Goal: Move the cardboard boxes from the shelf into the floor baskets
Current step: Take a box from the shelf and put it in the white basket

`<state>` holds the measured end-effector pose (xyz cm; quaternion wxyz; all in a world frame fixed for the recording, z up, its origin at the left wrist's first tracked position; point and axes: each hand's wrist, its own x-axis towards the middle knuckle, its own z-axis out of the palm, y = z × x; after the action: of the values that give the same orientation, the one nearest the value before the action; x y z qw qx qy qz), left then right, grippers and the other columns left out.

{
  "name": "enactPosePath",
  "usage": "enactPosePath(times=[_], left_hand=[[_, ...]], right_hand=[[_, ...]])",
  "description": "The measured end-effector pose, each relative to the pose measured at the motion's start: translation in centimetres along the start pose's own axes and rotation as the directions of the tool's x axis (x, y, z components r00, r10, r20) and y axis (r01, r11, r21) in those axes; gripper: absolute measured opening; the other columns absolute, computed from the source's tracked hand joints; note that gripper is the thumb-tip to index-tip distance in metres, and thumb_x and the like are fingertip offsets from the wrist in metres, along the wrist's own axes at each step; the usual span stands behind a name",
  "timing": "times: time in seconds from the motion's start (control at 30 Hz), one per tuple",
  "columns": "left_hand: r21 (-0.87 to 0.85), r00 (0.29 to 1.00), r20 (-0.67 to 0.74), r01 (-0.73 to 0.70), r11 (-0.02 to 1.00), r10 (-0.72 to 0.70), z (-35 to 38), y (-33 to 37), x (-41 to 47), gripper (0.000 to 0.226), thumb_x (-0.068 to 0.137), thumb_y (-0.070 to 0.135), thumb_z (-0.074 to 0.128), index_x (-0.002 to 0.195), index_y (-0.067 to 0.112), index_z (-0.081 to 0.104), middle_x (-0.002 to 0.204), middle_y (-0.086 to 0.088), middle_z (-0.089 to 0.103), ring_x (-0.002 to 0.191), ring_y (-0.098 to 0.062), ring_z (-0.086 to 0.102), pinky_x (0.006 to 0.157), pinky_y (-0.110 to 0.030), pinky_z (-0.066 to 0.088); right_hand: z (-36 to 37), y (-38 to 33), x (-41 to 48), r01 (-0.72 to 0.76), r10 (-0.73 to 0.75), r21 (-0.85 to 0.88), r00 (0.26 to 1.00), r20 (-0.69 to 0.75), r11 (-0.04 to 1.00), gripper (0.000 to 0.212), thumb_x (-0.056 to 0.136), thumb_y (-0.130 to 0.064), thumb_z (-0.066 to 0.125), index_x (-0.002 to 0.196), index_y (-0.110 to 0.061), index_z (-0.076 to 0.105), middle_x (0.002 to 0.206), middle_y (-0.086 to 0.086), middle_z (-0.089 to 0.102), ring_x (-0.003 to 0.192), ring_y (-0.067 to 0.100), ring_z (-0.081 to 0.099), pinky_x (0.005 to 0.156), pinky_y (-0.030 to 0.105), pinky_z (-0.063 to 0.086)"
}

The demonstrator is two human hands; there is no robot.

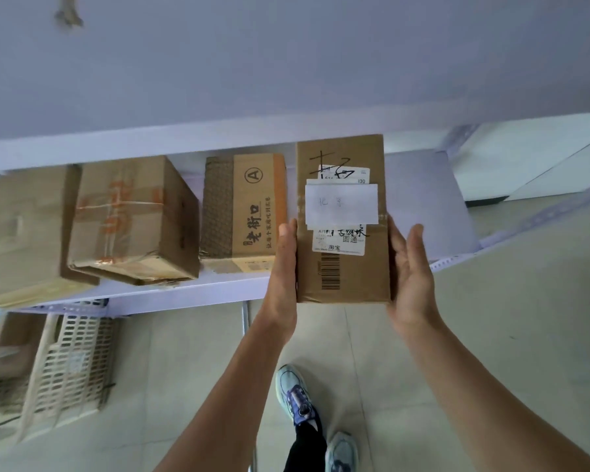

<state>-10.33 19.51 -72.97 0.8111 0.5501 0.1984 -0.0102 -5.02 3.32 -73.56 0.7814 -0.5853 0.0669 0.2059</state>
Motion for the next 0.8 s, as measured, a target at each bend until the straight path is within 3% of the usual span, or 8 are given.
enactPosePath(times=[0.2,0.37,0.47,0.67,0.8], left_hand=[[0.047,0.998,-0.063,0.003,0.999,0.0,-1.0,2.6,-8.0,0.065,0.116,0.062,0.014,0.157,0.034,0.056,0.151,-0.004,0.068,0.142,-0.027,0.063,0.12,-0.062,0.045],[0.088,0.993,-0.116,-0.004,0.996,0.015,-2.0,5.1,-16.2,0.067,0.117,0.058,0.01,0.149,0.035,0.064,0.144,-0.004,0.073,0.135,-0.029,0.068,0.116,-0.067,0.049],[0.09,0.985,-0.165,-0.029,0.995,0.044,-3.4,6.8,-20.6,0.067,0.113,0.062,0.014,0.154,0.032,0.058,0.146,-0.005,0.071,0.137,-0.029,0.066,0.116,-0.066,0.049],[0.013,0.971,-0.228,-0.078,0.997,0.079,-7.9,9.3,-27.9,0.067,0.118,0.051,0.008,0.156,0.024,0.057,0.151,-0.009,0.067,0.142,-0.03,0.062,0.123,-0.059,0.044],[-0.018,0.953,-0.284,-0.113,0.993,0.103,-12.9,10.1,-31.8,0.065,0.119,0.048,0.007,0.159,0.025,0.053,0.157,-0.01,0.062,0.148,-0.032,0.056,0.126,-0.063,0.037]], right_hand=[[3.1,-2.1,-7.4,0.007,-0.003,-0.044,0.996,0.085,0.999,0.066,0.106,-0.065,0.021,0.151,-0.032,0.056,0.143,0.002,0.069,0.133,0.021,0.066,0.094,0.029,0.06],[5.7,-3.1,-14.4,0.001,0.009,-0.056,0.986,0.164,0.998,0.063,0.106,-0.065,0.023,0.151,-0.034,0.055,0.141,0.0,0.071,0.13,0.019,0.067,0.094,0.03,0.06],[8.0,-3.2,-17.9,0.0,0.017,-0.087,0.98,0.197,0.996,0.056,0.107,-0.065,0.024,0.144,-0.041,0.059,0.138,-0.005,0.073,0.127,0.014,0.069,0.095,0.03,0.062],[14.4,-3.0,-23.4,-0.002,0.041,-0.123,0.947,0.319,0.992,0.053,0.099,-0.071,0.034,0.132,-0.049,0.07,0.14,-0.003,0.071,0.131,0.017,0.067,0.097,0.031,0.059],[19.3,-1.0,-25.9,-0.007,0.053,-0.119,0.921,0.385,0.993,0.053,0.104,-0.067,0.032,0.137,-0.044,0.067,0.14,-0.001,0.071,0.13,0.018,0.067,0.094,0.029,0.059]])
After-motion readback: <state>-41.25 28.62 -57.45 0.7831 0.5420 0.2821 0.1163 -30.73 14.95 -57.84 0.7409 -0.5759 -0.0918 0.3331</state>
